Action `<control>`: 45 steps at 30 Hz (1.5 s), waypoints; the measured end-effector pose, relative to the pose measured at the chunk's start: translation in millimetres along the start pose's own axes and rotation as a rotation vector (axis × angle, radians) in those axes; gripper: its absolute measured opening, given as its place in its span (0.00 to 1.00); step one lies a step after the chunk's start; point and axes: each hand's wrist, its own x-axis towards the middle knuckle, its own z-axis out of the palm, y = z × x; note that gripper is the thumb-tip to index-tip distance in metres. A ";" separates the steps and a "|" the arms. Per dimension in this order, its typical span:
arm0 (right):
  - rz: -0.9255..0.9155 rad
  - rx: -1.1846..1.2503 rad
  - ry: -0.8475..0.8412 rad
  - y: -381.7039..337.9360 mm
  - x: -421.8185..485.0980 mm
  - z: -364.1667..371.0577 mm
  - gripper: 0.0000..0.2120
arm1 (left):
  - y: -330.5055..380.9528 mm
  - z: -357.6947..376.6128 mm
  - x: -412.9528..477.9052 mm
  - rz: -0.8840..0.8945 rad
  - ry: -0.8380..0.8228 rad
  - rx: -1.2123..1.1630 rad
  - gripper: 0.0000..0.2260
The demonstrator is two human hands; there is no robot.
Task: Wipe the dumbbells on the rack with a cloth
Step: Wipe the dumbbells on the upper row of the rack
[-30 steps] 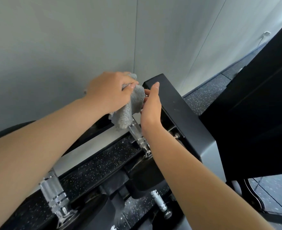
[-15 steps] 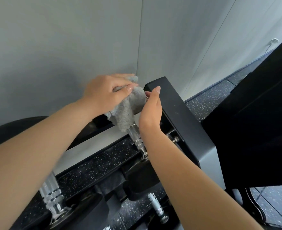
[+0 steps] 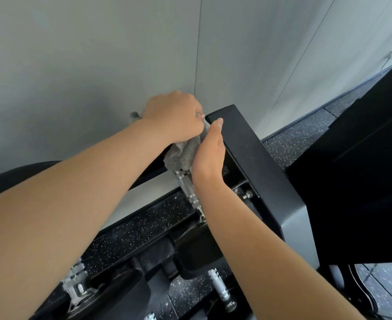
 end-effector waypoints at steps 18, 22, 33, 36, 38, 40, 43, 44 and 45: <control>0.018 -0.043 -0.035 6.5 8.2 -1.4 0.26 | -61.2 29.9 -67.7 0.221 0.493 -0.491 0.14; -0.011 -0.041 -0.049 9.4 9.3 0.4 0.25 | -33.6 12.5 -40.3 0.136 0.307 -0.335 0.19; 0.020 -0.047 -0.059 7.0 6.1 -4.1 0.26 | -67.6 28.5 -60.3 0.390 0.486 -0.387 0.12; 0.021 -0.041 -0.038 8.3 9.0 -2.5 0.26 | -76.9 31.7 -73.4 0.355 0.504 -0.399 0.12; 0.011 -0.044 -0.036 9.4 10.0 -1.9 0.26 | -77.4 33.3 -76.3 0.331 0.522 -0.375 0.13; 0.004 -0.048 -0.039 9.9 10.5 -0.4 0.27 | -70.1 33.3 -72.2 0.284 0.524 -0.348 0.13; -0.002 -0.055 -0.044 8.9 11.6 -1.2 0.27 | -42.2 30.0 -53.6 0.233 0.508 -0.231 0.14; -0.008 -0.065 -0.045 8.0 11.7 -1.6 0.27 | -32.3 30.7 -45.3 0.231 0.497 -0.154 0.14; -0.010 -0.075 -0.045 8.7 12.9 -2.3 0.27 | -24.6 31.1 -38.5 0.227 0.485 -0.081 0.14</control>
